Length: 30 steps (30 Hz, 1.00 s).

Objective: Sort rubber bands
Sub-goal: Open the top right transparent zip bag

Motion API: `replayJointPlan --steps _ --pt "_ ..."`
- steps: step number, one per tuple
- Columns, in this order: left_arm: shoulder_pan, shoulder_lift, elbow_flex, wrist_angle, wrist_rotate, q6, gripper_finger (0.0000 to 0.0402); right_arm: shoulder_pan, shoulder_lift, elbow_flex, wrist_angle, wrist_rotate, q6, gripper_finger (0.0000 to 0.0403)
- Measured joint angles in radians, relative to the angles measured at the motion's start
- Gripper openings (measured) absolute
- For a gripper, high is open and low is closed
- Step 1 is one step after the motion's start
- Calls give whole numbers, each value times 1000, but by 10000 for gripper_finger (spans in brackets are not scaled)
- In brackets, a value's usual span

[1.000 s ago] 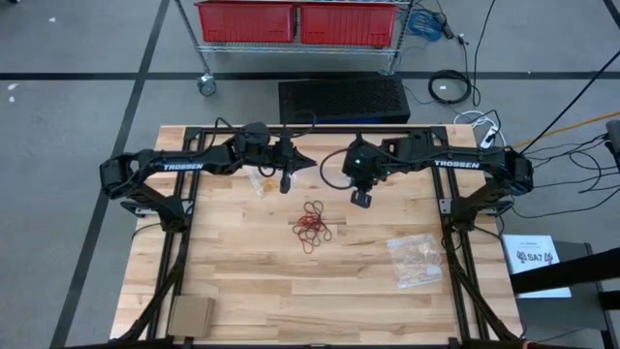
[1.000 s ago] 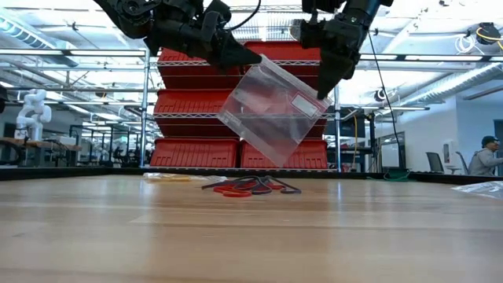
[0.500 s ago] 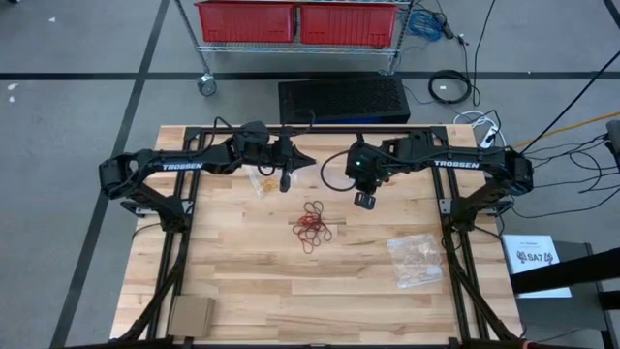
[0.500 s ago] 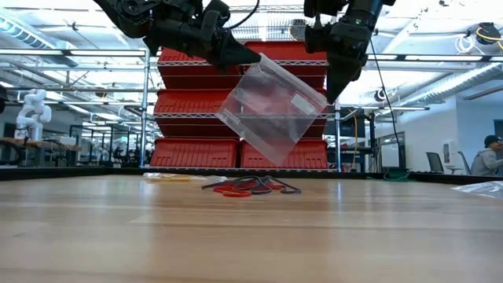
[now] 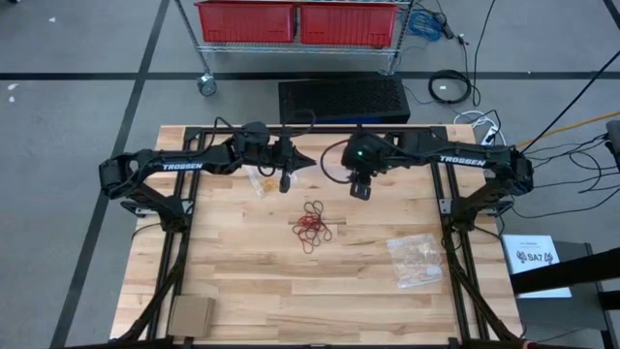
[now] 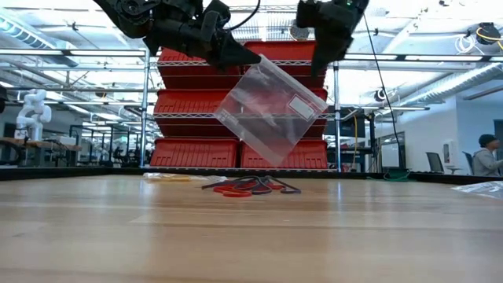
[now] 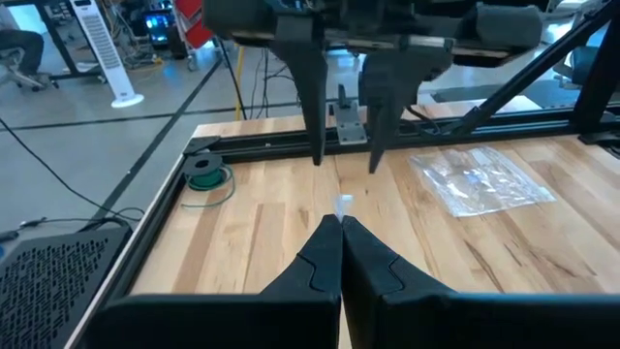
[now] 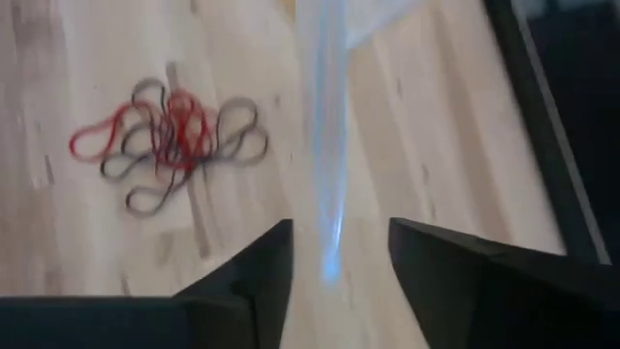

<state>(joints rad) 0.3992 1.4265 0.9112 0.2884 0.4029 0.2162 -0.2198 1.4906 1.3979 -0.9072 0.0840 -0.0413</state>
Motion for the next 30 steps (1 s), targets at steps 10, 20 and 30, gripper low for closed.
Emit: replayJointPlan --steps 10,20,30 --pt "0 1 0 -7 0 0 0 12 0 -38 198 45 -76 7" --pt "0 1 0 -8 0 0 0 20 0 -94 302 21 -67 0" --pt "0 2 0 -12 0 0 0 25 27 -94 329 22 -41 0"
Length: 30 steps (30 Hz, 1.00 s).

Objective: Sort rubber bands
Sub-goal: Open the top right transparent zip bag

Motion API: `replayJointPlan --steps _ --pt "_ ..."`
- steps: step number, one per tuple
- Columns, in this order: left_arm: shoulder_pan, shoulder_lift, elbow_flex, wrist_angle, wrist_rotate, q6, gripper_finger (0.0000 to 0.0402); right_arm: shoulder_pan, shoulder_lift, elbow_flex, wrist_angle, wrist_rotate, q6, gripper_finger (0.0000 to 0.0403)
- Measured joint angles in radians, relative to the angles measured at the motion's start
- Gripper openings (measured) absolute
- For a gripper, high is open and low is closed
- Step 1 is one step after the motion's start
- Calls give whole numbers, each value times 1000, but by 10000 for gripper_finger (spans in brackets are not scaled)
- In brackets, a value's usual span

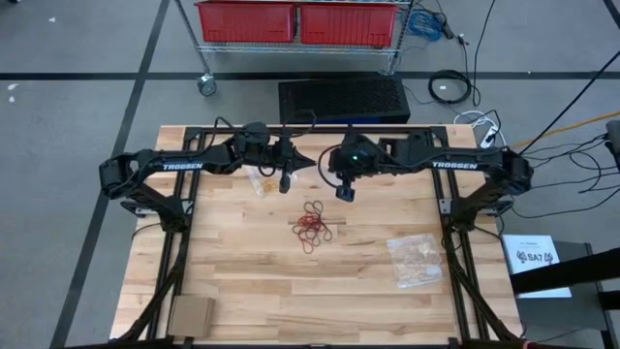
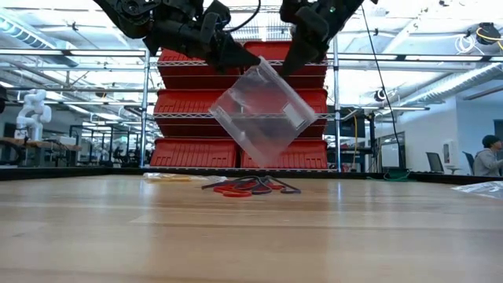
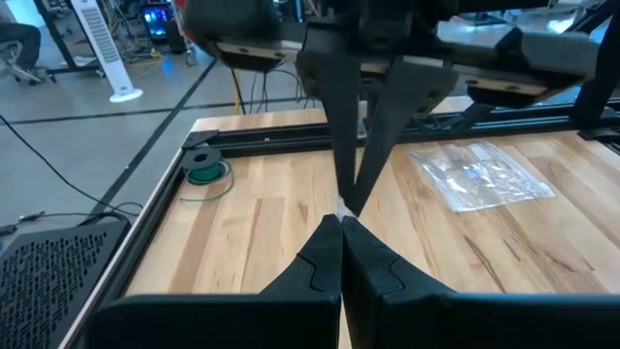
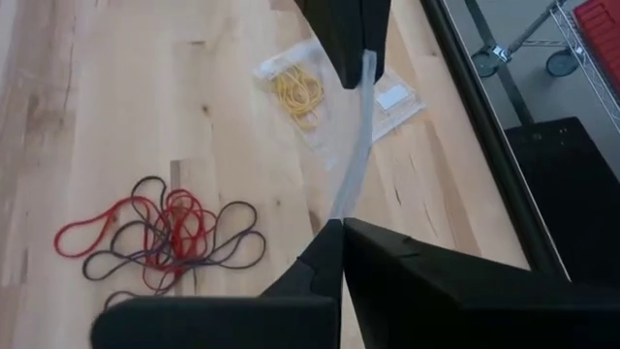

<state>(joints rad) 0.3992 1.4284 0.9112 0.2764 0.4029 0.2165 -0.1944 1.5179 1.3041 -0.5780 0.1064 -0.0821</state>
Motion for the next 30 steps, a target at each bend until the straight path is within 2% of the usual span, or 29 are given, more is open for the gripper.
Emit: replayJointPlan --steps 6,12,22,30 --pt "0 0 0 -15 -11 0 0 10 -37 -1 -22 84 23 0" --pt "0 0 0 -16 -12 0 0 21 -59 -3 -52 77 53 0" --pt "0 0 0 -17 -13 0 0 32 -59 -108 65 75 71 0" --pt "0 0 0 -17 -14 -1 0 31 -59 -112 94 81 32 0"
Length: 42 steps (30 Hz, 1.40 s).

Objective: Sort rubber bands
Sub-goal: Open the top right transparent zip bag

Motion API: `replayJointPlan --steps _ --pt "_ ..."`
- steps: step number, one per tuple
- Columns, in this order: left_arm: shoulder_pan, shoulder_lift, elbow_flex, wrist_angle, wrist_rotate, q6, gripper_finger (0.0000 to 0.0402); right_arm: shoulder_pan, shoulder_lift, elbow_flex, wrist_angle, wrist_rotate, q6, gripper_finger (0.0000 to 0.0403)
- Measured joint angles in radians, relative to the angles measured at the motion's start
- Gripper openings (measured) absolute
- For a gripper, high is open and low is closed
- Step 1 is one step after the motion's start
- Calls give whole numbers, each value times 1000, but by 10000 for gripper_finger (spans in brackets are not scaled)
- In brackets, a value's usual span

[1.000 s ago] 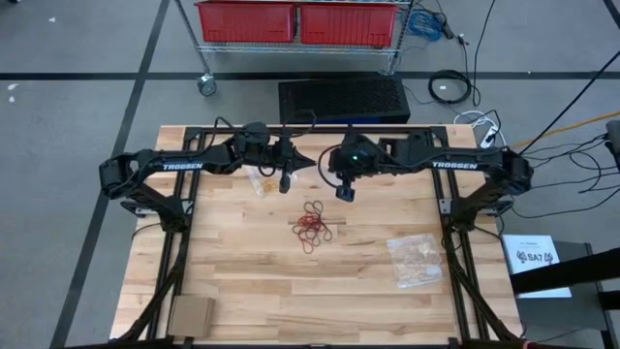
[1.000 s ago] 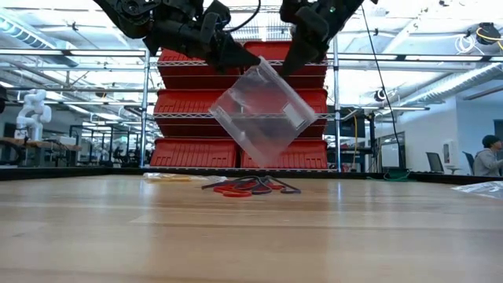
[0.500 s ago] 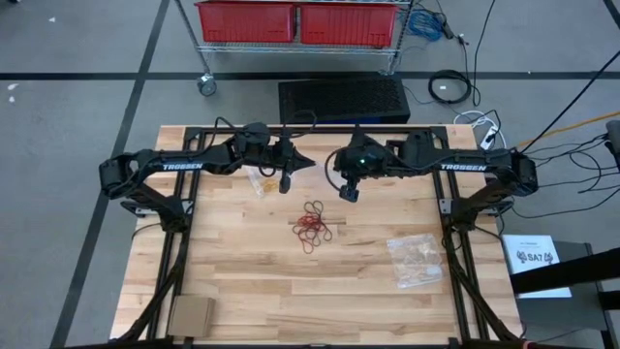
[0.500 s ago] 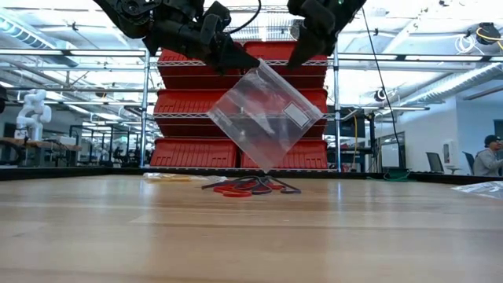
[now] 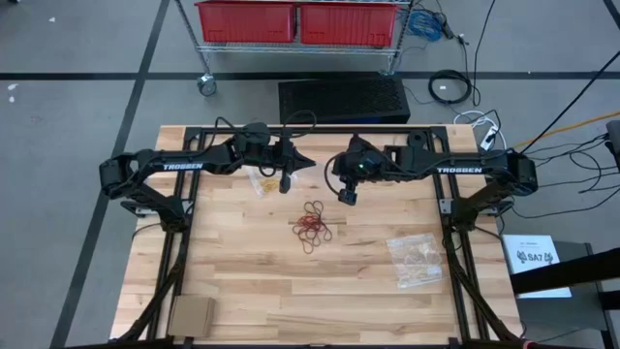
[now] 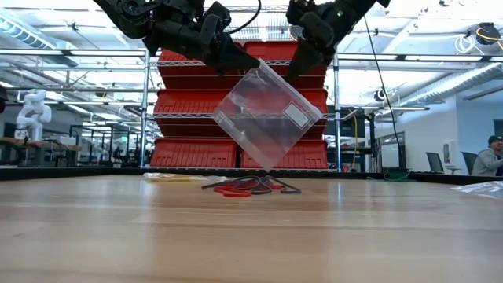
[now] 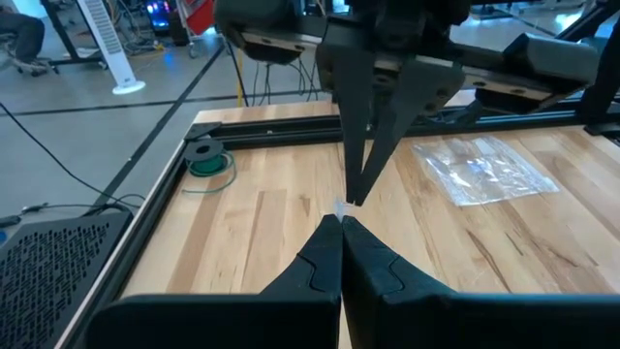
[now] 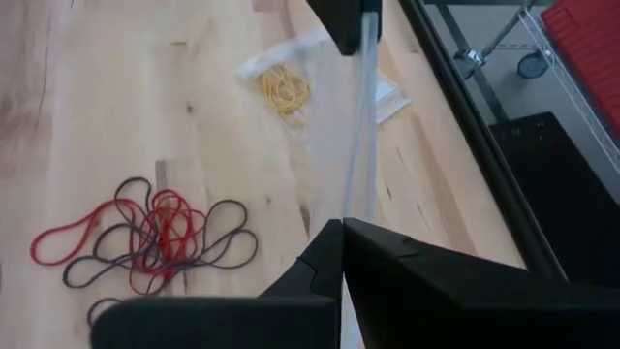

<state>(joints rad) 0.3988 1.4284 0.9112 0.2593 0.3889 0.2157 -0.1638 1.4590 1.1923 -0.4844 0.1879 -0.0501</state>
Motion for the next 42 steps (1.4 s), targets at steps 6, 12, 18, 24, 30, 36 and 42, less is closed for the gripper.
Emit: replayJointPlan --steps 6,12,18,24,30,36,42 --pt "0 0 0 0 0 0 0 -13 0 0 17 5 -12 0" --pt "0 0 0 0 0 0 0 -20 0 0 20 4 -32 0" --pt "0 0 0 0 0 0 0 -20 0 0 20 -5 -50 0" --pt "0 0 0 0 0 0 0 -20 0 0 -7 -6 -47 0" --pt "0 0 0 -6 0 0 0 -20 -2 0 -17 -2 -51 0" --pt "0 0 0 -7 0 0 0 -20 6 1 0 -5 -57 0" --pt "0 0 0 -7 0 0 0 -19 29 1 11 -11 -60 0"
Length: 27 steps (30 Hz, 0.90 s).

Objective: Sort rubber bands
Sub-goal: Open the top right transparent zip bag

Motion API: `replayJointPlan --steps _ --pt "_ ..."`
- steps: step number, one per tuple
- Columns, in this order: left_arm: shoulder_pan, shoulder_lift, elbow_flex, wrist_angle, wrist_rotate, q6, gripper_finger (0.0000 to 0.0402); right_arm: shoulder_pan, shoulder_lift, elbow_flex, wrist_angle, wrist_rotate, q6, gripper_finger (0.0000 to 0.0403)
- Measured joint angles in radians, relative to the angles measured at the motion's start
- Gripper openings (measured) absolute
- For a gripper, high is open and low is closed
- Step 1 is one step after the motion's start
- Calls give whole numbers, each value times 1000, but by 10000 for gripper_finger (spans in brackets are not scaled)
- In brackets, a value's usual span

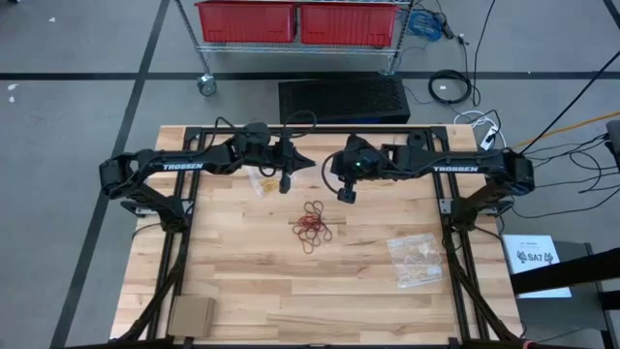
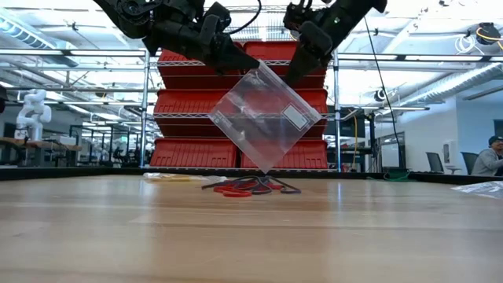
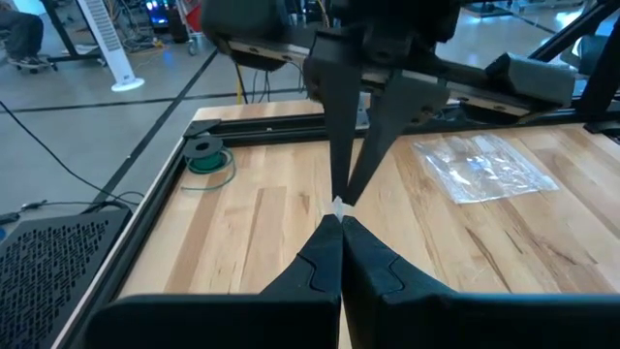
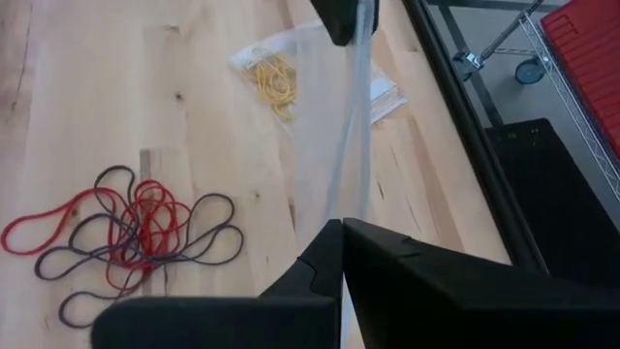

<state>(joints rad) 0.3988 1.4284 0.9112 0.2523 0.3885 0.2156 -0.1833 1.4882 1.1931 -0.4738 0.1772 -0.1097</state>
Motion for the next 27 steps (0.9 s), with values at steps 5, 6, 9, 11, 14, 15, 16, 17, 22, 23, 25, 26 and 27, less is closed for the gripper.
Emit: replayJointPlan --steps 5,6,9,11,14,15,16,17,22,23,25,26,27 --pt "0 0 0 0 0 0 0 0 37 0 70 -27 -8 0" --pt "0 0 0 0 0 0 0 0 45 0 78 -20 -15 0" --pt "0 0 0 -1 0 -1 0 -4 51 0 84 28 -20 0" --pt "0 0 0 0 0 -1 0 -10 49 0 112 56 0 0" --pt "0 0 0 0 0 0 0 -16 50 -15 169 26 20 0" --pt "0 0 0 0 0 0 0 -15 52 -32 208 0 20 0" --pt "0 0 0 0 0 0 0 -14 53 -56 243 -23 20 0" --pt "0 0 0 -1 0 0 0 -14 54 -84 272 -45 19 0" --pt "0 0 0 -1 0 0 0 -19 55 -240 478 -157 90 0" --pt "0 0 0 -1 0 -1 0 -19 55 -272 548 -175 120 0" --pt "-3 0 0 0 0 -20 0 -19 56 -327 677 -182 163 0" --pt "-6 0 0 0 -1 -27 0 -18 56 -344 728 -173 174 0" --pt "-12 0 0 -1 -4 -27 0 -17 56 -352 765 -154 179 0"
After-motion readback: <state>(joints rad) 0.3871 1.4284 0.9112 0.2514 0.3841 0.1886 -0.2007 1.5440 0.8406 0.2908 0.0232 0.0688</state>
